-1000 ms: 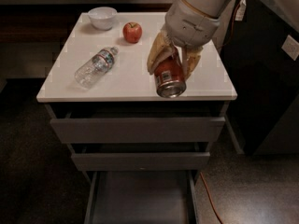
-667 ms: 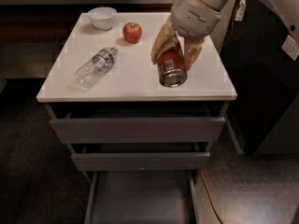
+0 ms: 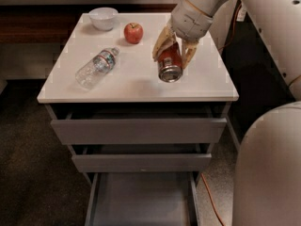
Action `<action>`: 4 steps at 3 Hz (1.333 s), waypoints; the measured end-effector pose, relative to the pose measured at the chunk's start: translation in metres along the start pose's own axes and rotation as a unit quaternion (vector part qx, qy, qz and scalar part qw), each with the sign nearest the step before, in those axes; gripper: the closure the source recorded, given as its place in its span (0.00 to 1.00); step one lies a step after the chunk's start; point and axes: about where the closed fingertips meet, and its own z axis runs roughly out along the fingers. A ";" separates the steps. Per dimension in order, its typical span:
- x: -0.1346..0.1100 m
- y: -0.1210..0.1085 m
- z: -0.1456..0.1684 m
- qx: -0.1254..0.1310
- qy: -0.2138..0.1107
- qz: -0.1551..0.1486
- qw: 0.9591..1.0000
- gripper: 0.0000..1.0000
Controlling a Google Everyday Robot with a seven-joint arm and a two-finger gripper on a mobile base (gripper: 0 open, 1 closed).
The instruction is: Pick coke can from bottom drawer and place on counter
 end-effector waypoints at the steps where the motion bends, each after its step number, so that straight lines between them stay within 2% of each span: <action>1: 0.018 0.015 0.027 -0.017 -0.015 0.012 1.000 0.97; 2: 0.034 0.024 0.042 -0.038 -0.015 0.017 0.999 0.74; 4: 0.066 0.030 0.065 -0.054 -0.013 0.022 0.998 0.28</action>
Offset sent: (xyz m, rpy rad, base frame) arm -0.0046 -0.0403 -0.0618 -0.2290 0.2517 0.0741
